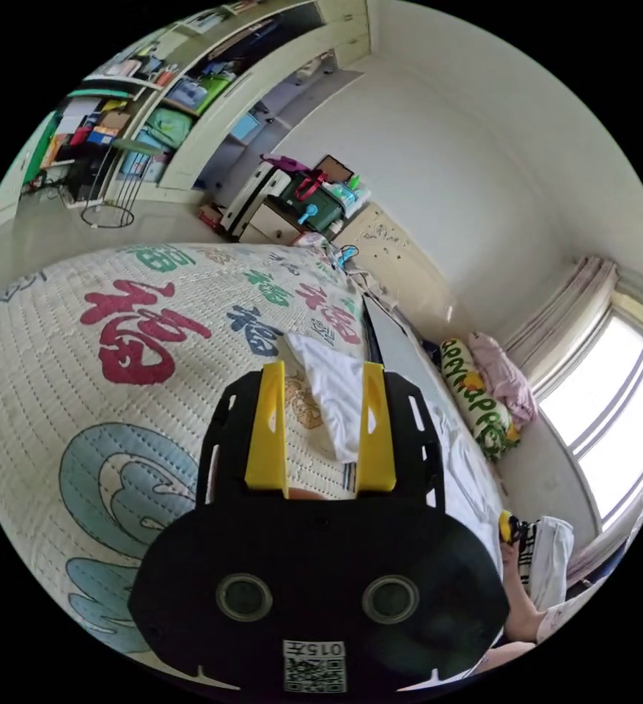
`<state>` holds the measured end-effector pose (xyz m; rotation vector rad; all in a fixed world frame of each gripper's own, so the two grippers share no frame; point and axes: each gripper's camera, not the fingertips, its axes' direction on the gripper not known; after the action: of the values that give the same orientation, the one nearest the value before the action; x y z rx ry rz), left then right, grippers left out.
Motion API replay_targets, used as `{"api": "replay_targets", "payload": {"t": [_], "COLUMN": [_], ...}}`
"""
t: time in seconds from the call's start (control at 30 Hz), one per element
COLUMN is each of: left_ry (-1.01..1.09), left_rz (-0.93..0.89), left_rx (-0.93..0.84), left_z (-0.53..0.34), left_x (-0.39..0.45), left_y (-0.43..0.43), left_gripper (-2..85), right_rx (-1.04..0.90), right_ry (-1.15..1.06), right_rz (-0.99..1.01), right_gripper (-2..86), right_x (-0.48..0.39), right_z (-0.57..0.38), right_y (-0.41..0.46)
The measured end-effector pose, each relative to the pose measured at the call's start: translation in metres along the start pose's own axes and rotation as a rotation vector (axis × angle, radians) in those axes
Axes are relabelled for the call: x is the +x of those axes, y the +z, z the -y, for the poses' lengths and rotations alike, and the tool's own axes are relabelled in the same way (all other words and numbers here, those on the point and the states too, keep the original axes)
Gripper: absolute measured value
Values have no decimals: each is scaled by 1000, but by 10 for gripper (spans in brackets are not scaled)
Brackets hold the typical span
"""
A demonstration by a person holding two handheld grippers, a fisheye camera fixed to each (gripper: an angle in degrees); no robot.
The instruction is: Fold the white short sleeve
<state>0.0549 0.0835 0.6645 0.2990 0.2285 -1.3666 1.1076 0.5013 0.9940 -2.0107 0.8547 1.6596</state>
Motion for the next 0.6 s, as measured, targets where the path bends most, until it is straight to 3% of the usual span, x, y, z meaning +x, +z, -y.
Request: {"api": "replay_targets", "payload": {"t": [0.07,0.2,0.27,0.4,0.5,0.57,0.6], "left_ry": [-4,49,127,174,188,201,205], "left_rz": [-51,-98,-86,-101,-111,-154,-143], "left_rx": [-145,-288,-367,-409,-446,-475,-484], "left_z": [-1,-5,-7,-22,-30,-34,-36], "left_x": [-24,-39,-38,-40,-46,-51,-51], "left_y": [12,30,38,41,52,58,61], "left_gripper": [141,158,159,143,113,21,15], "right_rx": [-41,-244,-292,-471,-641,-748,-820], "right_ry": [27,-285,-413,-552,-639,-644,-614], "right_rz": [-133,-469,-452,-183,-294,-370,-378], "right_gripper": [-4,-1,0,6,30,49,53], "right_x": [-18,-155,-207,-266,-268,-254,-241], "right_z": [-2,-12,-15,-30,-73,-104,-121], "right_y": [23,164,242,457,645,762,835]}}
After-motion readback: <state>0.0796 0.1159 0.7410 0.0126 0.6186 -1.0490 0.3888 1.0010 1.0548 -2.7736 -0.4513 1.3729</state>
